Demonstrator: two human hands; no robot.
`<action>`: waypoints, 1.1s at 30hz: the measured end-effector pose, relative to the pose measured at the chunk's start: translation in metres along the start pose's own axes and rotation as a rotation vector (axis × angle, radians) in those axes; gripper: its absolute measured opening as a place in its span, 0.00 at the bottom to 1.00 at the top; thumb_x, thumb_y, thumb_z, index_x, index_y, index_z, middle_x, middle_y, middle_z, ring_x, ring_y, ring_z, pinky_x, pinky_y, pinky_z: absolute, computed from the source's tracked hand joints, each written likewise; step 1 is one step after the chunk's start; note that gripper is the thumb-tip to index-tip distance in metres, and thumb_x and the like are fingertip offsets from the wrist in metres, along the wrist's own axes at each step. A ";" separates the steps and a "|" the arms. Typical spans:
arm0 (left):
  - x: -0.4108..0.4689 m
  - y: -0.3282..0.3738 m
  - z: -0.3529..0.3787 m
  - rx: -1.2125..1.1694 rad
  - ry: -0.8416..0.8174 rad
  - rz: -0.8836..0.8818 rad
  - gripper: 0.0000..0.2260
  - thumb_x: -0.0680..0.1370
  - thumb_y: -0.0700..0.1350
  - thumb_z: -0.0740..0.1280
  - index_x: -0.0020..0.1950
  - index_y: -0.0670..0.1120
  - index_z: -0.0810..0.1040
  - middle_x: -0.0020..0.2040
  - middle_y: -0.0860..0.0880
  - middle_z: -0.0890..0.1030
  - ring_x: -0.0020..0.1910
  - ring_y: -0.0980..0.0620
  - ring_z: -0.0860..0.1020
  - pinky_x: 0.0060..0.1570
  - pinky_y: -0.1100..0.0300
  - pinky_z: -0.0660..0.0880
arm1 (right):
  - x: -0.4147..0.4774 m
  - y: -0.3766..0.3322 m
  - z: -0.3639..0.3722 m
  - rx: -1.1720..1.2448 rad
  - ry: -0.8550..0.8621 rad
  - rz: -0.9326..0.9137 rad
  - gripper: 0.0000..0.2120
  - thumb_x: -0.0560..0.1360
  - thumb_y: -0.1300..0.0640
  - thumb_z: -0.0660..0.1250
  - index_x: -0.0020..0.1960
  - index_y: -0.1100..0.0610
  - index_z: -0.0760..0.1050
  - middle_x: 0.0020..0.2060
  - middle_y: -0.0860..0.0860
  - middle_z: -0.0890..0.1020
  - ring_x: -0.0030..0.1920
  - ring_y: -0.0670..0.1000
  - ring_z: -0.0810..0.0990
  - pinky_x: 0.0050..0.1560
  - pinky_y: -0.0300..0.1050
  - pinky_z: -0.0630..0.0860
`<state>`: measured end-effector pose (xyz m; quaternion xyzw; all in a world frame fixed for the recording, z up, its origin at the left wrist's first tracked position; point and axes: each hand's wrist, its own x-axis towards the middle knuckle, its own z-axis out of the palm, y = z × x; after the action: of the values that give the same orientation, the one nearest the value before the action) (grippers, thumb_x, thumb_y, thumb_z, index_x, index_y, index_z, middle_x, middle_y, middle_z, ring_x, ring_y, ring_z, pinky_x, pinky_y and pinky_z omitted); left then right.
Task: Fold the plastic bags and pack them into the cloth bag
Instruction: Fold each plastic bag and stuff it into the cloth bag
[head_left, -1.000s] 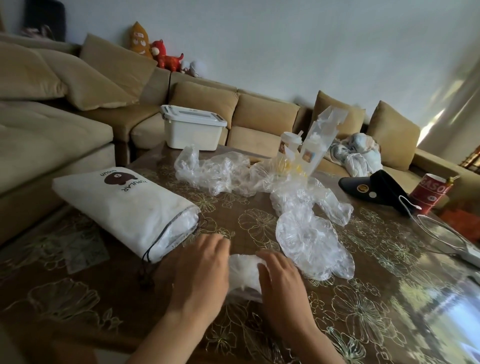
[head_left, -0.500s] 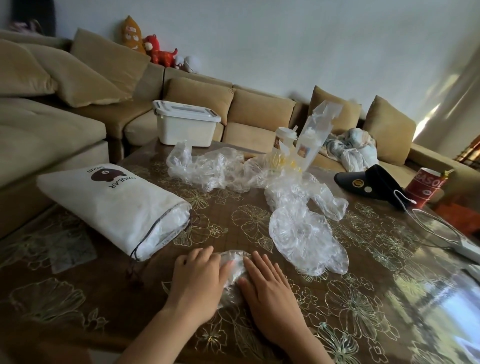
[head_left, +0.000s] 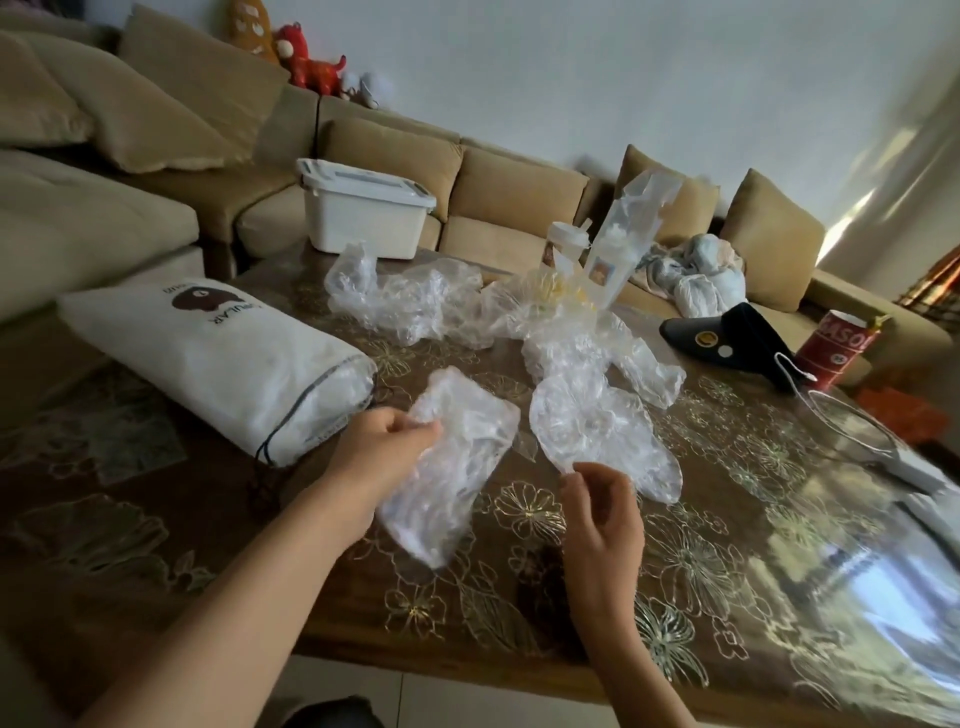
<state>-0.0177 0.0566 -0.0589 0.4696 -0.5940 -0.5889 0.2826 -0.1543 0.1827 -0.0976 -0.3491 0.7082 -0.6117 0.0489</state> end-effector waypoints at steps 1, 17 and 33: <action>-0.004 0.000 -0.004 -0.127 -0.010 -0.037 0.10 0.74 0.48 0.70 0.47 0.42 0.78 0.48 0.42 0.81 0.47 0.45 0.79 0.52 0.51 0.76 | -0.001 -0.007 0.001 0.064 -0.077 0.053 0.03 0.76 0.56 0.65 0.47 0.54 0.76 0.39 0.51 0.82 0.42 0.50 0.80 0.41 0.34 0.76; -0.033 -0.014 -0.028 -0.278 -0.294 -0.091 0.15 0.69 0.46 0.74 0.53 0.42 0.80 0.47 0.43 0.84 0.44 0.47 0.81 0.41 0.56 0.77 | -0.001 -0.059 0.021 0.470 -0.676 0.461 0.15 0.74 0.60 0.67 0.51 0.73 0.76 0.42 0.65 0.82 0.37 0.57 0.83 0.35 0.44 0.80; -0.031 -0.006 -0.026 -0.478 -0.403 -0.155 0.24 0.78 0.61 0.56 0.53 0.45 0.82 0.49 0.44 0.84 0.50 0.44 0.81 0.53 0.49 0.76 | 0.001 -0.060 0.030 0.483 -0.572 0.386 0.17 0.72 0.76 0.59 0.31 0.64 0.80 0.46 0.55 0.83 0.40 0.53 0.83 0.33 0.43 0.79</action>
<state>0.0192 0.0738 -0.0544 0.3077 -0.4451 -0.8128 0.2158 -0.1142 0.1567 -0.0503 -0.3442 0.5548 -0.6182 0.4377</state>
